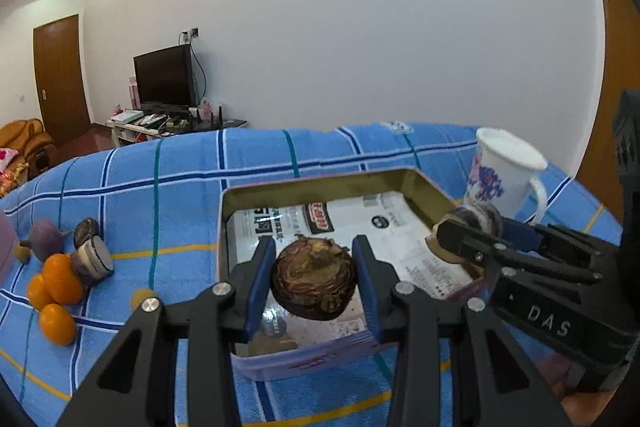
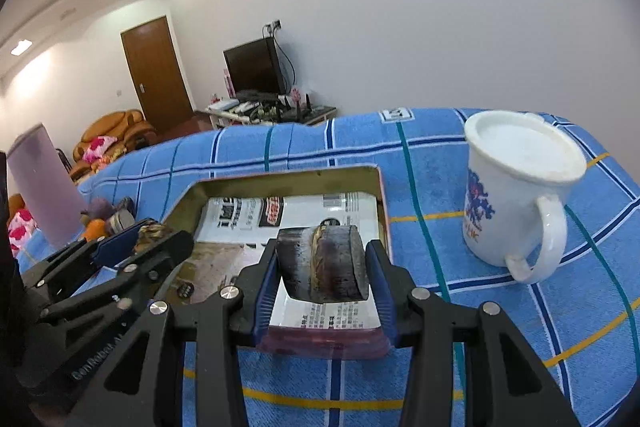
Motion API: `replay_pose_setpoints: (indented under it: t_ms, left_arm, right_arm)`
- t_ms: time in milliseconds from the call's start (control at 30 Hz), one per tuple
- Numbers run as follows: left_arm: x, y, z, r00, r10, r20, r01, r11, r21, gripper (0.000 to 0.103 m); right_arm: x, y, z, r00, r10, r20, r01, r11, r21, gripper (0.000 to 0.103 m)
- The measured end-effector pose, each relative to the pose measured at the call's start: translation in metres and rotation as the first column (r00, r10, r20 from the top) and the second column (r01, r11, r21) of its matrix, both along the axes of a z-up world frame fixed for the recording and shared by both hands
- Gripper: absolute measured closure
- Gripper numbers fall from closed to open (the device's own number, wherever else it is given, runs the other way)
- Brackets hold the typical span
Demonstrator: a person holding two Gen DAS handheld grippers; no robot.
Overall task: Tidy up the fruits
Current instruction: 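Open the left tool over the pink tin while the right tool drops the roll there, then withdraw both tools from the tin back toward the fruits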
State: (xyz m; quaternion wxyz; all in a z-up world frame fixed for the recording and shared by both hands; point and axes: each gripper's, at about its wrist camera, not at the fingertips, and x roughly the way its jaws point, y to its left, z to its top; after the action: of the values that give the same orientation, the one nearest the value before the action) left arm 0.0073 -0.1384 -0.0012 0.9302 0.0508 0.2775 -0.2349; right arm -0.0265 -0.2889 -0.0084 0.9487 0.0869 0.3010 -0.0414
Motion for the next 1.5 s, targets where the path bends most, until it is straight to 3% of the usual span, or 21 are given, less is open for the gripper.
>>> replay_pose_setpoints:
  t_ms: [467, 733, 1000, 1100, 1200, 1267, 1400, 1500]
  left_arm:
    - [0.006, -0.01, -0.007, 0.999, -0.006, -0.049, 0.009, 0.998, 0.06, 0.062]
    - [0.014, -0.009, -0.01, 0.996, 0.01, -0.088, -0.004, 0.998, 0.059, 0.061]
    - [0.013, -0.011, -0.011, 0.997, 0.028, -0.077, -0.022, 0.997, 0.076, 0.06]
    - [0.012, -0.008, -0.01, 0.997, 0.049, -0.066, -0.044, 0.996, 0.071, 0.05]
    - [0.008, 0.0, -0.006, 0.997, 0.072, -0.041, -0.07, 0.997, 0.043, 0.025]
    - [0.003, 0.005, -0.002, 0.997, 0.08, -0.009, -0.08, 0.997, 0.016, 0.004]
    - [-0.008, 0.011, 0.008, 0.992, 0.094, 0.081, -0.095, 0.996, 0.0, 0.0]
    - [-0.007, 0.027, 0.014, 0.989, 0.125, 0.08, -0.122, 0.991, -0.045, 0.0]
  right_arm:
    - [0.005, 0.006, -0.009, 0.999, 0.006, -0.049, -0.006, 1.0, -0.006, 0.058]
    - [0.007, 0.001, -0.009, 0.999, 0.003, -0.048, -0.002, 1.0, 0.027, 0.058]
    - [0.004, 0.002, -0.007, 0.999, 0.014, -0.036, -0.012, 0.998, 0.057, 0.048]
    - [0.002, -0.001, -0.005, 1.0, 0.008, -0.024, -0.006, 0.997, 0.076, 0.048]
    - [-0.004, -0.007, 0.001, 1.0, -0.013, 0.015, 0.011, 0.996, 0.093, 0.045]
    - [-0.009, -0.011, 0.004, 0.998, -0.027, 0.049, 0.022, 0.993, 0.114, 0.031]
    - [-0.017, -0.014, 0.011, 0.993, -0.053, 0.104, 0.041, 0.993, 0.11, 0.03]
    - [-0.021, -0.014, 0.015, 0.988, -0.087, 0.126, 0.077, 0.994, 0.08, 0.03]
